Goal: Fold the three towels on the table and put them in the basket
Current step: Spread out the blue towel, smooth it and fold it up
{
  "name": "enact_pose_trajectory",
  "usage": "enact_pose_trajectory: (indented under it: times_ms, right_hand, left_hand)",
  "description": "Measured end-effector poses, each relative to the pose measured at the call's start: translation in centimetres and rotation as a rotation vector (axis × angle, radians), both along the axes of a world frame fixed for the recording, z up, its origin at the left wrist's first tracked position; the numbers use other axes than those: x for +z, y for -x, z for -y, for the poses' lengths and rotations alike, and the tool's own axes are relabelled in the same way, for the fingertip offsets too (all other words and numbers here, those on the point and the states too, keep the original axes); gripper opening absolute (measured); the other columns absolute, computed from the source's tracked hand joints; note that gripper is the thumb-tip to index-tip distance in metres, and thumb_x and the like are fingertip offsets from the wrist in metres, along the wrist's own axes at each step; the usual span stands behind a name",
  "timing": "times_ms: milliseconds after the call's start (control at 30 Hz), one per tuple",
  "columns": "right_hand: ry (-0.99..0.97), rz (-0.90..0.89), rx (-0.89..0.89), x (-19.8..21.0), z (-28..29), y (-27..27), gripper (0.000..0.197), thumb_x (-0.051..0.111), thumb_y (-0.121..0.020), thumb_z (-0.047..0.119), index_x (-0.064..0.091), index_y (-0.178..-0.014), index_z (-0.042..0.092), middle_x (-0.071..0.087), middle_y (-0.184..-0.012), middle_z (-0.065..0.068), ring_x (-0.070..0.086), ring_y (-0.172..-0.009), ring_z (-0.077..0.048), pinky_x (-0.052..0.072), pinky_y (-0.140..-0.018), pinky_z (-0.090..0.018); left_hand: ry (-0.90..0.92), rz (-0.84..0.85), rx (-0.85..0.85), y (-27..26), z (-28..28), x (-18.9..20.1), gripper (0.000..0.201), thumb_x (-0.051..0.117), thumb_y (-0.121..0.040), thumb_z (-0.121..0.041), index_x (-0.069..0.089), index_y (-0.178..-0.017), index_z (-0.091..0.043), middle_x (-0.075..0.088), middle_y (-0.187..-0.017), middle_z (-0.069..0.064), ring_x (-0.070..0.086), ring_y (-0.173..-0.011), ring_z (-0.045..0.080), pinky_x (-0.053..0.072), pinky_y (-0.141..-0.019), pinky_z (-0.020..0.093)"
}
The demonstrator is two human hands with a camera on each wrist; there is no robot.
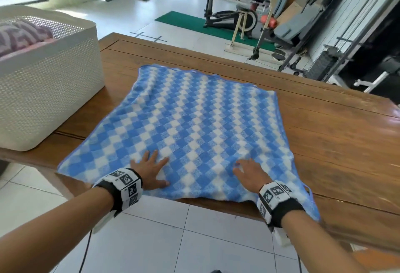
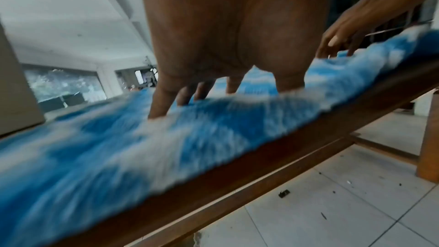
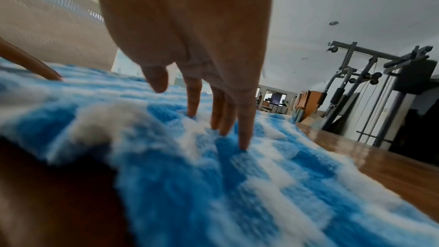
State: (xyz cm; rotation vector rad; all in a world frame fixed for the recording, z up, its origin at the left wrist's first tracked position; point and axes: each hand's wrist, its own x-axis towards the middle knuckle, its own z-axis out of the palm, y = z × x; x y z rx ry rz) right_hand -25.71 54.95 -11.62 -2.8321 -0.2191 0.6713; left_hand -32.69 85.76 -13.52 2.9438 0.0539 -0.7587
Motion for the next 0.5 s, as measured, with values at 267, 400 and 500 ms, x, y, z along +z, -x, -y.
enact_pose_trajectory:
  times_ms: [267,400,500]
  right_hand:
    - [0.331,-0.263,-0.119,-0.8,4.4,0.0,0.123,0.054,-0.067,0.082,-0.015,-0.151,0.025,-0.020,-0.158,-0.012,-0.005,-0.146,-0.040,0.012,-0.118,-0.052]
    - [0.124,0.000,-0.153,-0.9,2.9,0.7,0.091,0.040,-0.085,0.072,0.002,-0.153,0.026,-0.007,-0.161,-0.008,-0.001,-0.148,-0.031,0.013,-0.118,-0.050]
    - [0.055,0.043,-0.100,-2.8,0.7,2.3,0.066,0.024,-0.097,0.058,0.001,-0.153,0.032,-0.013,-0.160,-0.004,-0.008,-0.148,-0.027,0.004,-0.118,-0.052]
  left_hand:
    - [-0.163,-0.080,-0.034,-1.3,-0.2,3.4,0.089,0.066,-0.074,-0.063,0.030,-0.143,-0.019,0.032,-0.148,0.010,0.035,-0.134,0.032,0.039,-0.105,0.044]
    - [0.019,0.197,-0.125,-3.0,5.6,2.6,0.070,0.045,-0.090,-0.057,0.027,-0.146,-0.017,0.026,-0.151,0.015,0.023,-0.140,0.032,0.025,-0.112,0.047]
    - [0.119,0.133,-0.202,-3.0,11.5,0.2,0.077,0.029,-0.091,-0.067,0.001,-0.152,-0.029,-0.010,-0.159,0.011,-0.010,-0.147,0.029,0.001,-0.118,0.052]
